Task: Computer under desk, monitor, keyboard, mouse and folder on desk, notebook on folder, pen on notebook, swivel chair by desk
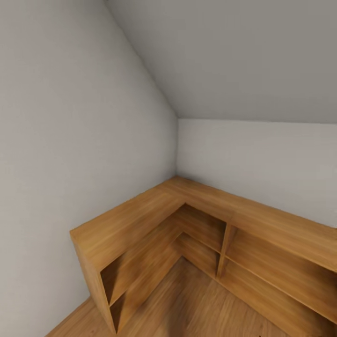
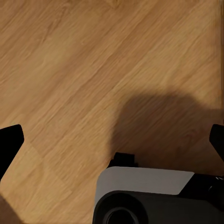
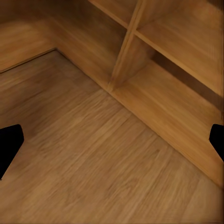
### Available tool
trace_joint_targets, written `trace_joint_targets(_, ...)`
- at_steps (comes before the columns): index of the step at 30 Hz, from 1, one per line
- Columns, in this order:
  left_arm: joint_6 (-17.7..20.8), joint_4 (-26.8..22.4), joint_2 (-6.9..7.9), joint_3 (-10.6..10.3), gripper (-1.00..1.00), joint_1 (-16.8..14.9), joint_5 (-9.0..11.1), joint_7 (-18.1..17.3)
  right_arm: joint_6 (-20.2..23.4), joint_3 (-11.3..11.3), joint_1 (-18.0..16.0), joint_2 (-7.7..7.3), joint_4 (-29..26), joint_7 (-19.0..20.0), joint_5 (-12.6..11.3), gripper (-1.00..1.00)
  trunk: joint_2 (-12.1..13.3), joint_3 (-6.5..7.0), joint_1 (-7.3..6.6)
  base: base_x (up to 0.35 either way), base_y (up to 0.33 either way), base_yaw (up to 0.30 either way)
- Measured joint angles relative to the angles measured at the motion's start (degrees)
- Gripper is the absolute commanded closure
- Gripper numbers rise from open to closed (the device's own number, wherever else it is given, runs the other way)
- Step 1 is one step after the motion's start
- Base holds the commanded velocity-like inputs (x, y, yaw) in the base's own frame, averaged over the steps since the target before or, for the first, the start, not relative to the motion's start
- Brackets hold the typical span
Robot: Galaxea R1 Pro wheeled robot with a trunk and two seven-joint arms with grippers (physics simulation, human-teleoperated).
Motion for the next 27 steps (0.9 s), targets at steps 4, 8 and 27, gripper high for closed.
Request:
trace_joint_targets(4,0.0,0.0,-0.01,0.02,-1.0,0.01,0.0,0.0,0.0,0.05,0.0,0.03,0.0,0.0,0.01,-1.0,0.0,0.26,0.0,0.0,0.0,-0.188)
trace_joint_targets(8,0.0,0.02,-0.01,0.02,-1.0,0.01,0.0,0.0,0.0,0.08,0.0,0.11,0.0,0.0,0.06,-1.0,0.0,0.52,0.0,0.0,0.0,-0.187)
trace_joint_targets(27,0.0,0.0,0.0,0.02,-1.0,0.01,0.0,0.0,-0.01,-0.2,0.0,0.18,-0.12,0.0,-0.39,-1.0,0.0,1.76,0.0,0.0,0.0,-0.189)
